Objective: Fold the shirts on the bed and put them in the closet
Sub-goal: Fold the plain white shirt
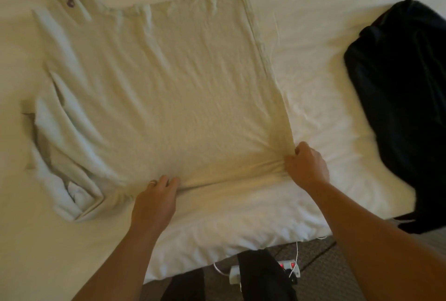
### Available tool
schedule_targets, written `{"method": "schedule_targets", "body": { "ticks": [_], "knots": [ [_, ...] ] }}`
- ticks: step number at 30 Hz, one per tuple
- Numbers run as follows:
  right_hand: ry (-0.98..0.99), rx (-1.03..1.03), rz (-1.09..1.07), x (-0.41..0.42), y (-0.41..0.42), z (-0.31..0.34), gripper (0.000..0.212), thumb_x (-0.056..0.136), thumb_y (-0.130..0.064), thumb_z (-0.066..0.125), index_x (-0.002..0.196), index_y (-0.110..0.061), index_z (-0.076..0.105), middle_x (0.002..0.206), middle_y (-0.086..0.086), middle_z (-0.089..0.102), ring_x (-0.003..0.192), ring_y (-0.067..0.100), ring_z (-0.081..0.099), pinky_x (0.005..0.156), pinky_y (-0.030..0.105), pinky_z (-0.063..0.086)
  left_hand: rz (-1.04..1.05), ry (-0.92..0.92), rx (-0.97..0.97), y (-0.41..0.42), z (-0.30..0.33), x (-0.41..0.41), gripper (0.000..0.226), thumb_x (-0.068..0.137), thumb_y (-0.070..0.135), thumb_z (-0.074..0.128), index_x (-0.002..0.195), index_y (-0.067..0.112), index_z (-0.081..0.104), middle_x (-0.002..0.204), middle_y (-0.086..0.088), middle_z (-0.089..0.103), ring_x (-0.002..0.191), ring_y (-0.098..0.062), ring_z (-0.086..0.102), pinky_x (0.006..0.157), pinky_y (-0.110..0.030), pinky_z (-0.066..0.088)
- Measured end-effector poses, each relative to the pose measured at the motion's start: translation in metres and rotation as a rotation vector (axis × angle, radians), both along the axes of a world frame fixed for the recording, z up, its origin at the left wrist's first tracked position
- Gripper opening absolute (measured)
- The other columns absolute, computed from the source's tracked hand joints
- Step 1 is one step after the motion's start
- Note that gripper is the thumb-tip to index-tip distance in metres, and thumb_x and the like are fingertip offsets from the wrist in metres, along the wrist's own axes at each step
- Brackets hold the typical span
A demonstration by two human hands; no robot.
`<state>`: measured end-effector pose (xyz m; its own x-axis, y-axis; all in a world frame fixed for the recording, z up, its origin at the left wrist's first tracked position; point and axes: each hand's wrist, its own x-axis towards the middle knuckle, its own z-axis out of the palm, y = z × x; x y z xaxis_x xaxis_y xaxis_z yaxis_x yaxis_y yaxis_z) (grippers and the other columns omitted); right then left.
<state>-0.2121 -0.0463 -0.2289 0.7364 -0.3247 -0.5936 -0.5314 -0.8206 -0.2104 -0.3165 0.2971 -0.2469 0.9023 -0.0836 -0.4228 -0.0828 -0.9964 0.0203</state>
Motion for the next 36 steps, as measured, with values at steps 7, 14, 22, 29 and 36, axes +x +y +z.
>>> {"method": "schedule_targets", "body": {
  "ticks": [7,14,22,29,36],
  "knots": [
    [-0.224,-0.38,0.577,-0.01,0.016,0.005,0.026,0.082,-0.014,0.061,0.105,-0.012,0.05,0.096,0.008,0.051,0.08,0.028,0.051,0.063,0.037,0.041,0.142,0.007,-0.097,0.02,0.017,0.004,0.022,0.08,0.022,0.059,0.099,0.013,0.066,0.09,-0.007,0.06,0.077,-0.035,0.061,0.059,-0.038,0.048],
    [-0.089,0.139,0.7,-0.056,0.144,0.015,0.015,0.096,-0.026,0.053,0.1,-0.015,0.063,0.098,0.002,0.064,0.091,0.026,0.062,0.073,0.033,0.046,0.63,-0.279,-0.16,0.112,0.05,-0.025,0.03,0.079,0.009,0.074,0.108,0.008,0.069,0.105,-0.019,0.062,0.092,-0.043,0.061,0.075,-0.049,0.052],
    [0.12,0.446,0.25,-0.133,0.328,0.011,0.033,0.095,-0.035,0.057,0.074,-0.01,0.059,0.07,0.002,0.06,0.066,0.019,0.057,0.059,0.032,0.041,0.783,-0.157,-0.278,0.225,0.034,-0.075,0.048,0.089,0.009,0.059,0.137,0.015,0.055,0.142,-0.013,0.05,0.122,-0.04,0.047,0.099,-0.05,0.042],
    [0.043,0.434,-0.098,-0.14,0.373,-0.009,0.03,0.092,-0.045,0.059,0.093,-0.016,0.065,0.083,0.001,0.066,0.083,0.025,0.062,0.073,0.032,0.045,0.485,-0.129,-0.216,0.274,0.017,-0.064,0.062,0.085,0.041,0.073,0.141,0.032,0.05,0.153,-0.005,0.033,0.134,-0.036,0.031,0.103,-0.053,0.033],
    [0.107,0.423,-0.094,-0.124,0.372,-0.016,0.056,0.085,-0.058,0.051,0.118,-0.014,0.062,0.115,0.018,0.067,0.108,0.038,0.063,0.095,0.048,0.052,0.256,-0.299,-0.29,0.288,0.015,-0.063,0.017,0.078,0.033,0.048,0.065,0.022,0.052,0.081,0.004,0.061,0.092,-0.027,0.059,0.085,-0.04,0.026]
  ]
}}
